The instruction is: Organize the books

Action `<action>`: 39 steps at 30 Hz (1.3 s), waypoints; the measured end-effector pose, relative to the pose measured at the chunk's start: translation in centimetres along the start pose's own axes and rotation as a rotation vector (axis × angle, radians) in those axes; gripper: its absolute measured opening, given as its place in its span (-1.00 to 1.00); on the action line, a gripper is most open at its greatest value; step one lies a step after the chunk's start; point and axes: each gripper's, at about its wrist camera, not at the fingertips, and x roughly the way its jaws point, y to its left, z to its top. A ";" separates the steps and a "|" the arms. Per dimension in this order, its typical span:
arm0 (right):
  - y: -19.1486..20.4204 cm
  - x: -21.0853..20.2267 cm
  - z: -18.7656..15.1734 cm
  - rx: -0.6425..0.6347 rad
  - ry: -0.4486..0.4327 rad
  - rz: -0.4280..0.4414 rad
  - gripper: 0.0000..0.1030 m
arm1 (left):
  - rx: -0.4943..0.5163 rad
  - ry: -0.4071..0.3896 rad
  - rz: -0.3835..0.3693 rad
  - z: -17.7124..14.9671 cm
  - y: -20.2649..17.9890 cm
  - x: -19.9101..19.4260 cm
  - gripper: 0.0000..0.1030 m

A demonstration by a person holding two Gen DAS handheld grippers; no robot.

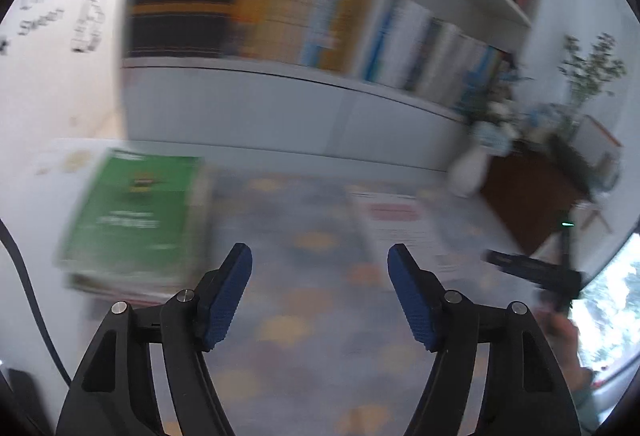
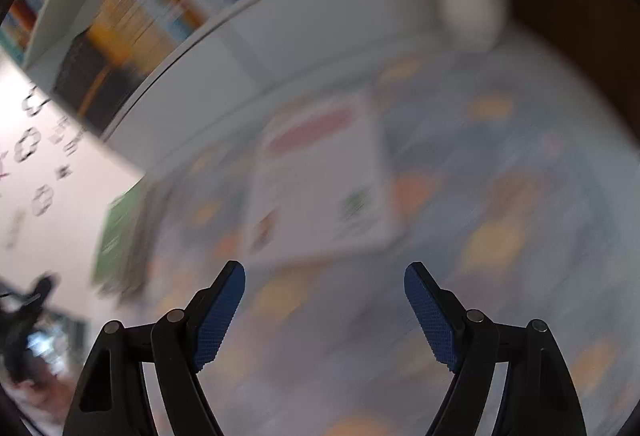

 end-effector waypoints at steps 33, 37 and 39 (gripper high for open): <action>-3.5 8.7 1.4 -0.114 -0.014 0.062 -0.13 | 0.059 0.241 0.014 -6.0 -8.5 23.1 -0.24; -3.0 8.7 1.3 -0.141 -0.009 0.040 -0.13 | 0.040 0.246 -0.006 -5.8 -8.0 23.1 -0.24; -3.0 8.7 1.2 -0.141 -0.006 0.047 -0.11 | 0.034 0.246 -0.015 -5.7 -7.9 23.1 -0.24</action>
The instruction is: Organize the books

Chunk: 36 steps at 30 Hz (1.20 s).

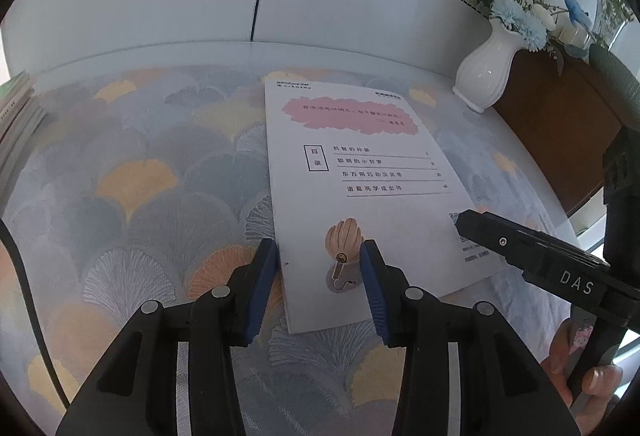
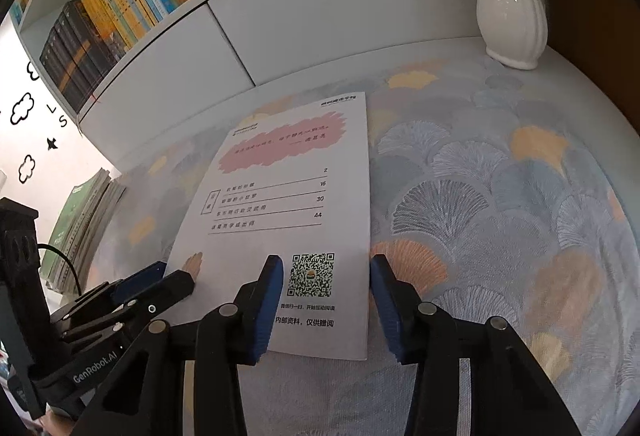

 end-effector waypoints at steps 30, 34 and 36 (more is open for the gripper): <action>0.1 -3.1 -3.6 0.014 0.079 0.042 0.11 | 0.040 0.134 -0.022 -5.1 -1.8 -4.4 -0.18; 0.5 -6.0 -7.2 0.013 0.130 0.044 0.14 | 0.044 0.155 -0.053 -8.5 -2.4 -6.9 -0.18; 0.5 -7.4 -9.1 0.021 0.143 0.046 0.14 | 0.067 0.167 -0.069 -10.9 -3.1 -8.5 -0.18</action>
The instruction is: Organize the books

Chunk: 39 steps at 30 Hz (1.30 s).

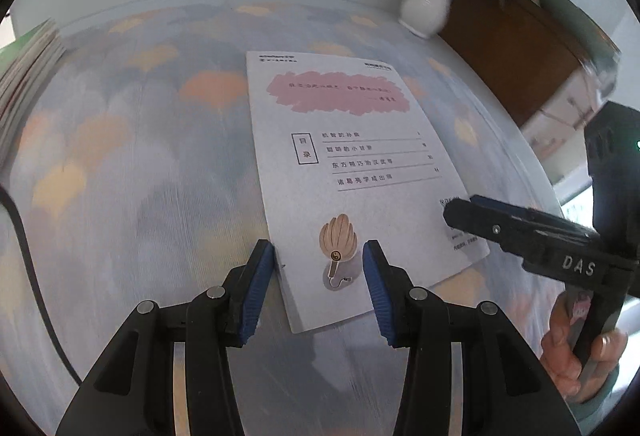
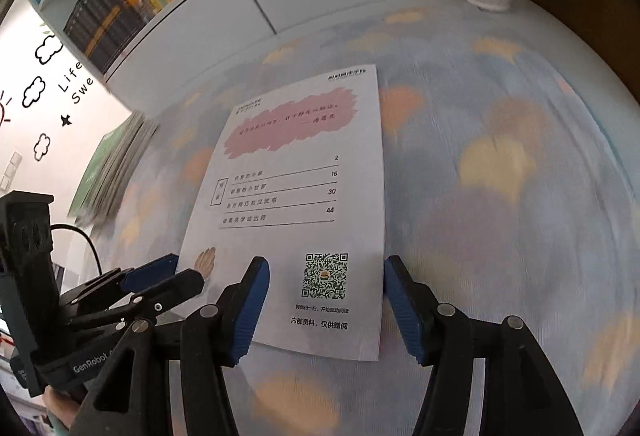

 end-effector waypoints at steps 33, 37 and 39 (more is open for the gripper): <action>-2.4 -4.9 -9.1 0.221 -0.030 0.273 0.36 | 0.004 -0.020 -0.064 -6.3 -0.4 -2.8 -0.06; -3.6 -4.5 -9.2 0.320 0.007 0.461 0.39 | 0.013 -0.022 -0.073 -6.2 -0.3 -2.7 -0.06; -3.7 -3.4 -9.4 0.382 0.058 0.667 0.35 | 0.010 -0.022 -0.090 -6.2 -0.2 -2.7 -0.06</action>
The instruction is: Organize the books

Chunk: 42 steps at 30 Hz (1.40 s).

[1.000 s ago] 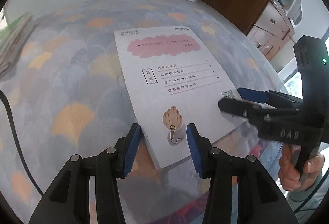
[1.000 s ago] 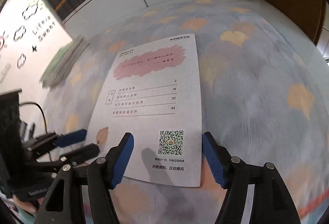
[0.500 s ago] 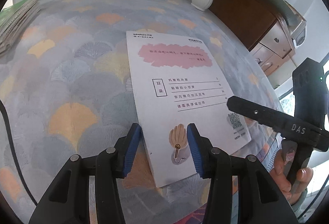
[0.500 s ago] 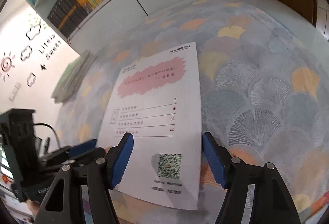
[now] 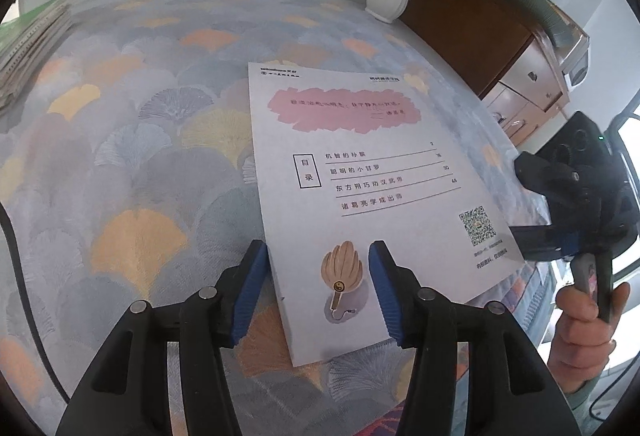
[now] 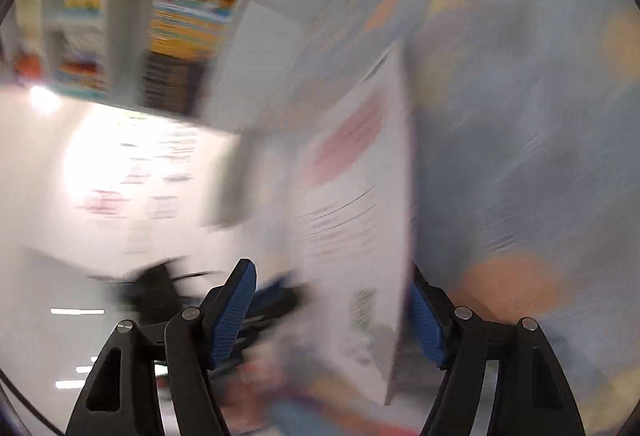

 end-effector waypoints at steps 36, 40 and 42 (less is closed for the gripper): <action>15.9 5.0 -0.7 -0.579 -0.027 -0.577 0.33 | -0.170 -0.227 -0.013 -0.1 8.4 -10.8 -0.06; 20.5 8.7 -3.2 -0.744 0.006 -0.597 0.33 | -0.261 -0.303 0.043 -1.8 12.5 -14.9 -0.06; 22.2 10.9 -4.5 -0.789 0.049 -0.568 0.33 | -0.295 -0.329 0.100 -2.8 14.3 -16.8 -0.06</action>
